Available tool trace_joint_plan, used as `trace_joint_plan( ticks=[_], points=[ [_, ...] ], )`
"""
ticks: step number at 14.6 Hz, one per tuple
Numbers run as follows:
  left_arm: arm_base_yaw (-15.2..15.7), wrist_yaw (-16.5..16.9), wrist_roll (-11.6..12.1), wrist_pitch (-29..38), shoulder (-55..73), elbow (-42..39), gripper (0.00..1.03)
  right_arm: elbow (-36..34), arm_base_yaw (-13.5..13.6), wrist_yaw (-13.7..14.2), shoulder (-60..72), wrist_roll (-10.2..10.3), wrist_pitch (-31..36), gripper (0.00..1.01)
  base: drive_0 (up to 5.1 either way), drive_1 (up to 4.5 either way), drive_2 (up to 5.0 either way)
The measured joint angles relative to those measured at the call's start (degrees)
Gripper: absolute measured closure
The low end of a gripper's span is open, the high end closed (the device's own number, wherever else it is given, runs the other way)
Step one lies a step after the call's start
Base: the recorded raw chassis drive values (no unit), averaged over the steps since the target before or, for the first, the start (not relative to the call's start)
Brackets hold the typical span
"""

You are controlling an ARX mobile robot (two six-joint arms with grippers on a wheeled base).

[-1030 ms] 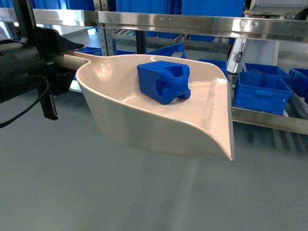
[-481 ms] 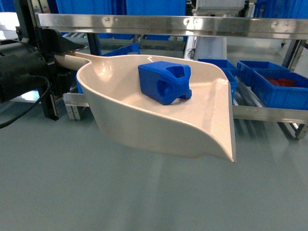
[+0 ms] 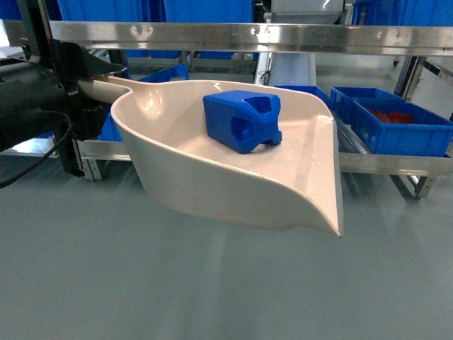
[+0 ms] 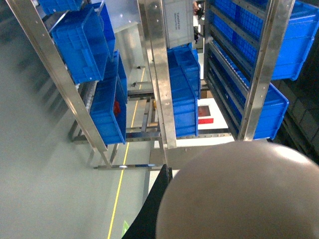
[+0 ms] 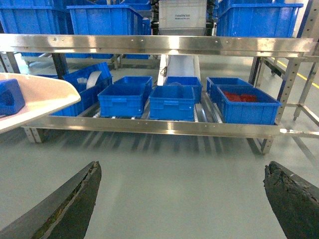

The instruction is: Place part in tray to right shelf

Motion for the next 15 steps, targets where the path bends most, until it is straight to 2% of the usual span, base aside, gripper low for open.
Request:
trace_joint_plan(
  ticks=[15],
  points=[
    [-0.11,0.0,0.0,0.0,0.0,0.0,0.91,0.0,0.0,0.0,0.0,0.0,0.04,0.03,0.0,0.0,0.0]
  ],
)
